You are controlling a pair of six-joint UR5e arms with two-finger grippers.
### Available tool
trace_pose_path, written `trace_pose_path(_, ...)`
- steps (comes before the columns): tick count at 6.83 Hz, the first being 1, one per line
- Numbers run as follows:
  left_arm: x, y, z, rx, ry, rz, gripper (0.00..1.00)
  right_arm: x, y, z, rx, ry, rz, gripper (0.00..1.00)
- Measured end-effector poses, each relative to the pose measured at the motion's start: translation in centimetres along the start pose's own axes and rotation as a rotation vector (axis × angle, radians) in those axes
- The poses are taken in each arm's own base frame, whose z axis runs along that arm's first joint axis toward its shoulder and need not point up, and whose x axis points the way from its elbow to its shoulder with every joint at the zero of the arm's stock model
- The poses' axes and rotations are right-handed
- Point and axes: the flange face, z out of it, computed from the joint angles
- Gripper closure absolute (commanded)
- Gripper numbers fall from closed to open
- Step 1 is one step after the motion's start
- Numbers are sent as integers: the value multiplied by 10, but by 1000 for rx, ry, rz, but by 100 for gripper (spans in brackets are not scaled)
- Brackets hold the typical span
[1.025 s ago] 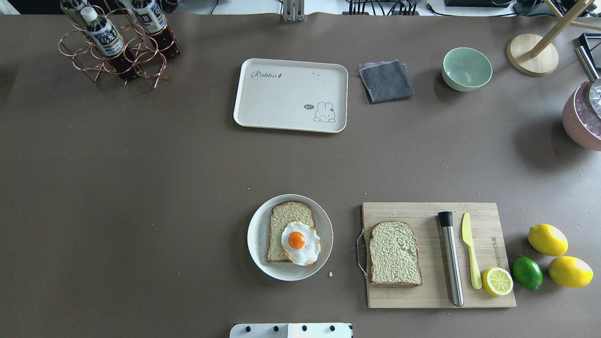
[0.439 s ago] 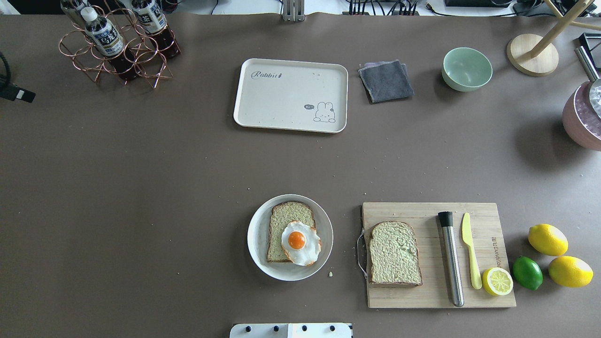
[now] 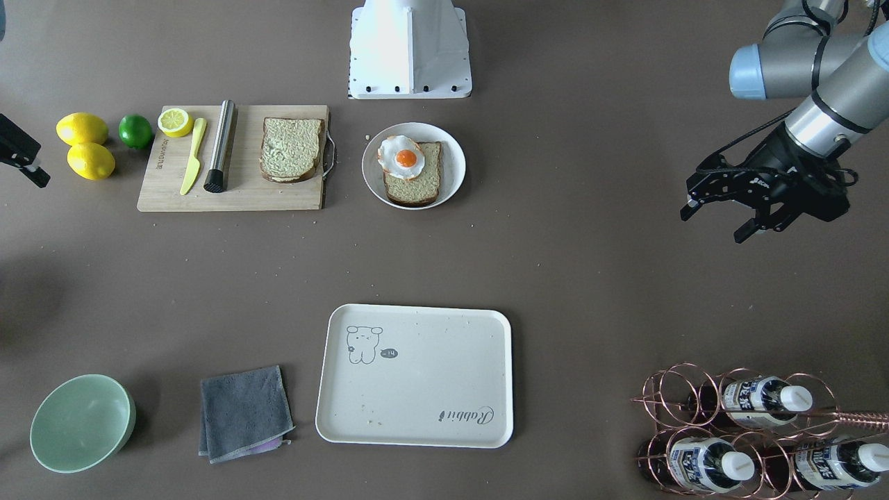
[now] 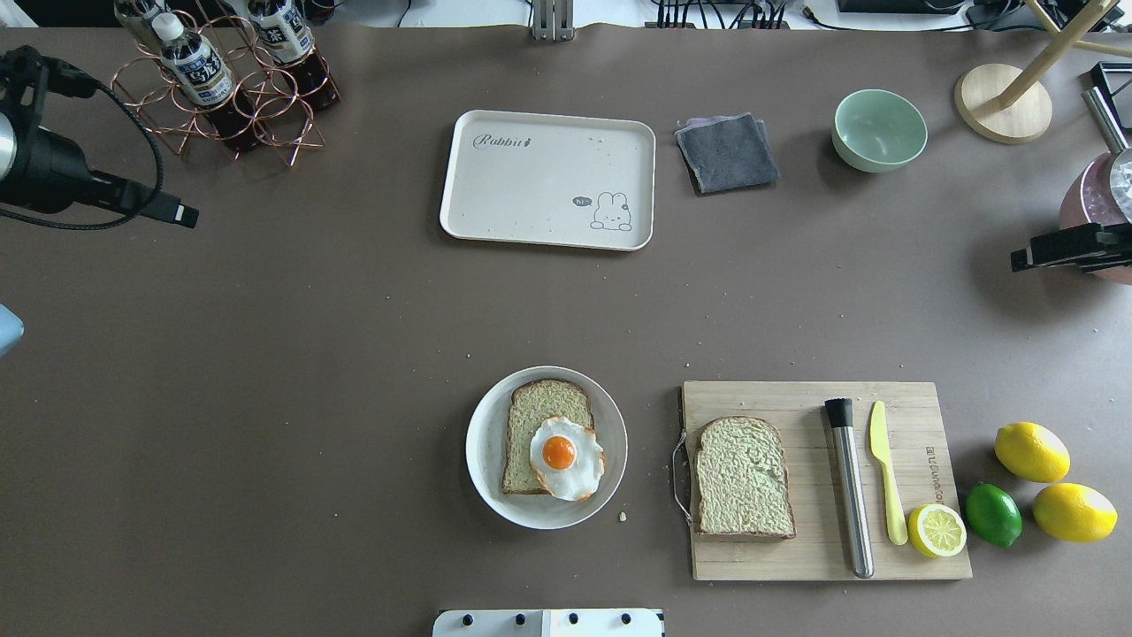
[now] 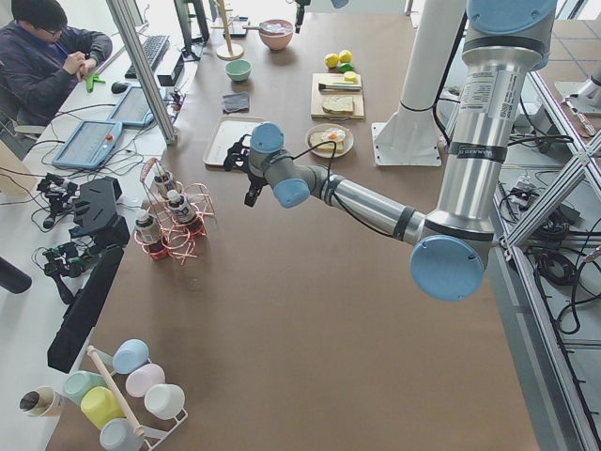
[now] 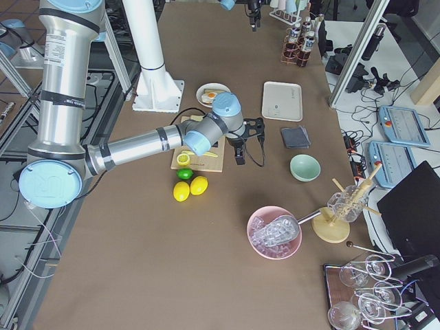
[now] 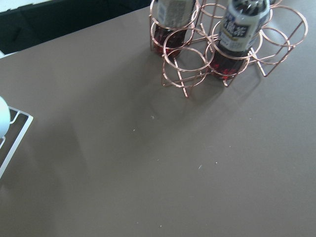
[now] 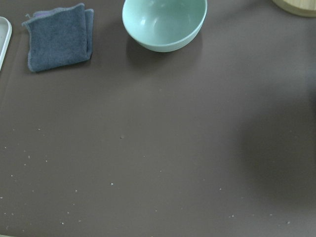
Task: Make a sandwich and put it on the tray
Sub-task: 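Move the right gripper over the board's bread slice while the left arm advances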
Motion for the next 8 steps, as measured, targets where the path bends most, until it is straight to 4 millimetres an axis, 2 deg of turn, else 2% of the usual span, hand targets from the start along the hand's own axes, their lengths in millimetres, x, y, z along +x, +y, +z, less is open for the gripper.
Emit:
trace_pose_path(2, 96, 20, 58, 29, 18, -105, 2, -76, 46, 33, -23, -13, 62, 0)
trace_pose_path(3, 135, 32, 80, 39, 29, -148, 2, -114, 77, 51, -17, -9, 103, 0)
trace_pose_path(4, 159, 40, 92, 50, 35, -174, 2, -145, 109, 68, -5, -3, 136, 0)
trace_pose_path(6, 177, 47, 98, 62, 43, -187, 2, -188, 171, 96, -5, -11, 152, 6)
trace_pose_path(7, 179, 47, 97, 64, 46, -187, 2, -200, 192, 102, -10, -31, 155, 10)
trace_pose_path(8, 180, 47, 97, 66, 47, -188, 2, -207, 206, 105, -18, -56, 148, 20)
